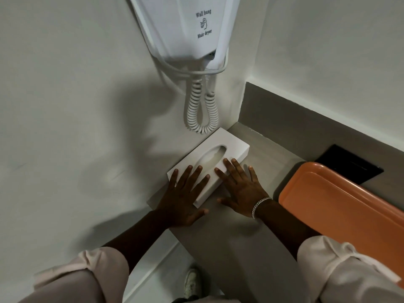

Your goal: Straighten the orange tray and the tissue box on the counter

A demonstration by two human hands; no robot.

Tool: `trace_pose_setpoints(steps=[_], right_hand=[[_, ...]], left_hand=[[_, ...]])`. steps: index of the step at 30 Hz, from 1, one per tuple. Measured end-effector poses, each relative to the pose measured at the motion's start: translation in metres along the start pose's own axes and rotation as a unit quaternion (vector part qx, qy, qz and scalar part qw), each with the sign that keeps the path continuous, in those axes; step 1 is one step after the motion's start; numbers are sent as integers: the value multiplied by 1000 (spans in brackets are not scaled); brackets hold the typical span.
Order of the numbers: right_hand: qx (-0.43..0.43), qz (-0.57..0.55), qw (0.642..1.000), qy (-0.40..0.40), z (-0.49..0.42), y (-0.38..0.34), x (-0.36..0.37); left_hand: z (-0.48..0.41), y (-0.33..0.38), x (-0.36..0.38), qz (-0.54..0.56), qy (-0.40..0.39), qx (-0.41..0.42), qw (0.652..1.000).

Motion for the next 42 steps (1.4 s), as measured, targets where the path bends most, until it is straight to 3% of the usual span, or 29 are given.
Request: trace_pose_setpoints(steps=[21, 36, 39, 42], right_hand=[[34, 21, 999, -2, -34, 92, -12], [58, 45, 996, -41, -37, 103, -26], [94, 3, 995, -41, -19, 90, -47], [123, -123, 983, 60, 18, 72, -85]], left_hand=[[-97, 10, 21, 3, -14, 9, 1000], [-116, 14, 22, -6, -53, 7, 999], [-117, 16, 7, 26, -65, -5, 998], [-129, 28, -12, 62, -43, 2, 997]])
Point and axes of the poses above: each hand's wrist, its own z-axis away from the middle knuckle, its own x-axis out of the palm, y = z × x, the point moved 7 cm from there along -z, towards the middle knuckle, and after that the axes turned 5 degrees about y, right-handed, at the moved point
